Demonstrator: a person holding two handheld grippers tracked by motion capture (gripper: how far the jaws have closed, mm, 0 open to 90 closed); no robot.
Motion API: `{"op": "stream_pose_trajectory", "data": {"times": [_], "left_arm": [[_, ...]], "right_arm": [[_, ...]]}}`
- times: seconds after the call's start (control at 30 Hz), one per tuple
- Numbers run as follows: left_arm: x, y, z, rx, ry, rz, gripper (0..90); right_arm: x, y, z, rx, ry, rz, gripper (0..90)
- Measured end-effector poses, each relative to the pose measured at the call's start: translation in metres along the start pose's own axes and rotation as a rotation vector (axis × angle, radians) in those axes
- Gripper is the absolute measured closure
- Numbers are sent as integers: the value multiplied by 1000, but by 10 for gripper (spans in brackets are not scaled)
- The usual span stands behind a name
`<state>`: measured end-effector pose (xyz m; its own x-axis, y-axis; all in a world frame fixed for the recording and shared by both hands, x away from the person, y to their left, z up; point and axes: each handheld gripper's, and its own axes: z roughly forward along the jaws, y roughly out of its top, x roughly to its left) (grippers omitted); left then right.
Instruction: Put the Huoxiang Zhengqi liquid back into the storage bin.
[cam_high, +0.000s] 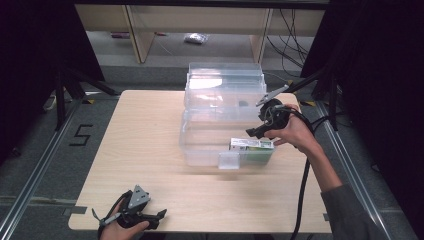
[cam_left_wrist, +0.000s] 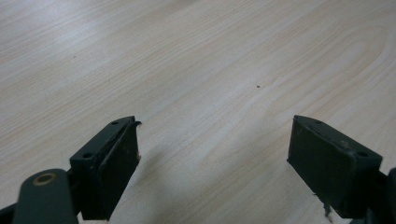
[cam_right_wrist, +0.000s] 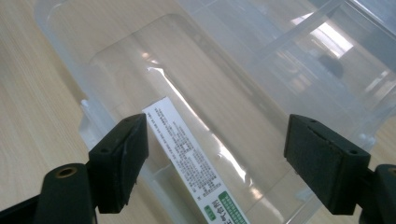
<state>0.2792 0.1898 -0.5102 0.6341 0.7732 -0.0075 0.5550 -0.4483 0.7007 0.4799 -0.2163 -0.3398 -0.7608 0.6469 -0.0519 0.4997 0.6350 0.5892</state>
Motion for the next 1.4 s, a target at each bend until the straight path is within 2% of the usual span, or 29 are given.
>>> {"op": "stream_pose_trajectory", "data": {"times": [0.03, 0.07, 0.17, 0.27, 0.33, 0.37, 0.4, 0.43, 0.5, 0.57, 0.6, 0.63, 0.7, 0.8, 0.83, 0.9, 0.93, 0.97, 1.0, 1.03, 1.07, 1.1, 1.13, 1.23, 1.3, 1.4], "left_arm": [[0, 0, 0, 0, 1, -1, 158], [-1, 0, 0, -4, 0, -9, 158], [0, 0, 0, -7, 4, -2, 157], [1, 0, 1, -7, 11, -2, 157], [0, 0, 0, -8, 5, -1, 157], [0, 0, 0, -8, 4, 0, 157], [0, 0, 0, -7, 4, 0, 157], [0, 0, 0, -7, 4, 0, 157], [0, 0, 0, -7, 5, -1, 157], [0, 0, 0, -11, 2, -9, 157], [0, 0, 0, -6, 5, -3, 157], [0, 0, 0, -6, 5, -2, 157], [0, 0, 0, -8, 6, -1, 157], [1, 0, 0, -7, 11, -1, 157], [1, 0, 0, -9, 10, -1, 157], [0, 0, 0, -8, 4, -1, 157], [-1, 0, 0, -15, 2, -10, 157], [0, 0, 0, -8, 5, -2, 157], [0, 0, 0, -7, 6, -1, 157], [1, 0, 0, -8, 13, 0, 157], [1, 0, 0, -9, 13, -2, 157], [0, -1, 1, -15, 11, -11, 157], [0, -1, 1, -18, 14, -14, 157], [1, 0, 1, -6, 13, -3, 157], [0, -1, 2, -12, 16, -14, 157], [1, 0, 0, -8, 9, -7, 157]], "right_arm": [[1, -2, -1, -4, 2, -6, 222], [3, -3, -2, 6, 3, 21, 221], [6, -7, -5, -21, -4, -2, 219], [11, -11, -7, -43, -6, 0, 224], [12, -15, -7, -75, 1, -26, 223], [16, -18, -8, -80, -9, 13, 219], [18, -20, -9, -73, -3, 20, 216], [17, -22, -9, -93, -2, -6, 215], [23, -27, -9, -104, 19, 8, 213], [25, -31, -7, -141, 19, -8, 217], [26, -33, -6, -139, 34, 3, 210], [27, -35, -8, -130, 27, 3, 209], [29, -40, -7, -154, 5, 18, 204], [31, -46, -9, -153, 4, 26, 198], [34, -48, -9, -158, 3, 56, 198], [34, -50, -10, -148, 7, 58, 198], [33, -52, -10, -161, 1, 45, 197], [36, -54, -10, -150, 5, 72, 195], [38, -55, -9, -162, -2, 87, 194], [37, -57, -10, -160, 9, 75, 193], [38, -58, -9, -182, -7, 72, 192], [39, -59, -10, -166, 9, 72, 191], [40, -60, -10, -172, 0, 70, 190], [43, -65, -11, -218, -8, 84, 195], [45, -68, -13, -217, -9, 79, 192], [50, -75, -12, -226, -11, 75, 192]]}}
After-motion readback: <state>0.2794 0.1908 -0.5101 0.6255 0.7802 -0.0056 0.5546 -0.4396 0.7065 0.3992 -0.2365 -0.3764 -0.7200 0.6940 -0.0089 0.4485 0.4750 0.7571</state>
